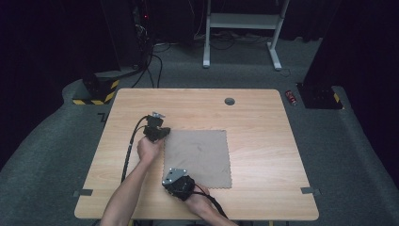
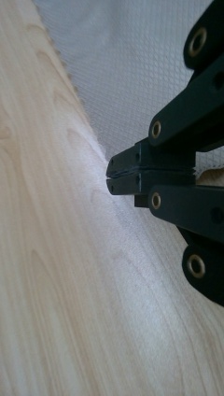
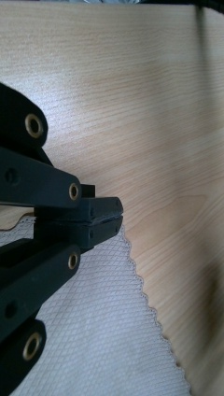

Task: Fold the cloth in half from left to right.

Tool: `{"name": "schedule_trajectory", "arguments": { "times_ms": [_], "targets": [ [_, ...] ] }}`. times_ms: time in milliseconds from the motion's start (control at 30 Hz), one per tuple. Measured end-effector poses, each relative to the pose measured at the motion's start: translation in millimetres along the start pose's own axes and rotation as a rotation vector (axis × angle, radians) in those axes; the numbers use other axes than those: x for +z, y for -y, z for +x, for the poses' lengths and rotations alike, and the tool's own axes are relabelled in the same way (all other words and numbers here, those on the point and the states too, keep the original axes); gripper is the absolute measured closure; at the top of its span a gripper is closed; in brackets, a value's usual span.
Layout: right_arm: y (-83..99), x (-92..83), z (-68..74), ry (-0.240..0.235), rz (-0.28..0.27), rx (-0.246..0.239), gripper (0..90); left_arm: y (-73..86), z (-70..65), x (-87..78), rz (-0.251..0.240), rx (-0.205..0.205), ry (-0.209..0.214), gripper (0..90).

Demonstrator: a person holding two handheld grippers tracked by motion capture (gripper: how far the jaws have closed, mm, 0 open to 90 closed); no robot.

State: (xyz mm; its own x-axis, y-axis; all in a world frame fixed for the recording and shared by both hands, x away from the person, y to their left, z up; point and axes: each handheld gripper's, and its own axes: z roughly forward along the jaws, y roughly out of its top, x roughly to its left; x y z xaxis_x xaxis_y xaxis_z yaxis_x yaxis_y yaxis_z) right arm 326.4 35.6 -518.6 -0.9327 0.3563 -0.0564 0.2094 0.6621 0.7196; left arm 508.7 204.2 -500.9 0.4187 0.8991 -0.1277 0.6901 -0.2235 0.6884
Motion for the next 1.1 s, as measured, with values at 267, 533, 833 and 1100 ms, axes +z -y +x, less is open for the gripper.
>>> {"name": "schedule_trajectory", "arguments": {
  "times_ms": [267, 533, 833, 1100],
  "targets": [
    [-6.0, -7.8, -1.4, 0.004, -0.026, 0.006, 89.7, -9.7, 2.7, -7.6, -0.013, -0.008, 0.027, 89.5],
    [-12.5, -12.8, -3.0, -0.011, -0.039, 0.016, 89.7, -13.5, 8.1, -17.5, -0.029, -0.019, 0.050, 89.5],
    [-32.0, -16.5, 1.3, -0.059, -0.086, 0.004, 89.8, -16.2, 20.5, -43.1, -0.066, -0.030, 0.040, 89.6],
    [-27.3, -26.6, -4.0, -0.076, -0.111, 0.036, 89.8, -15.9, 16.7, -40.9, -0.048, -0.031, 0.050, 89.6]
  ]
}}
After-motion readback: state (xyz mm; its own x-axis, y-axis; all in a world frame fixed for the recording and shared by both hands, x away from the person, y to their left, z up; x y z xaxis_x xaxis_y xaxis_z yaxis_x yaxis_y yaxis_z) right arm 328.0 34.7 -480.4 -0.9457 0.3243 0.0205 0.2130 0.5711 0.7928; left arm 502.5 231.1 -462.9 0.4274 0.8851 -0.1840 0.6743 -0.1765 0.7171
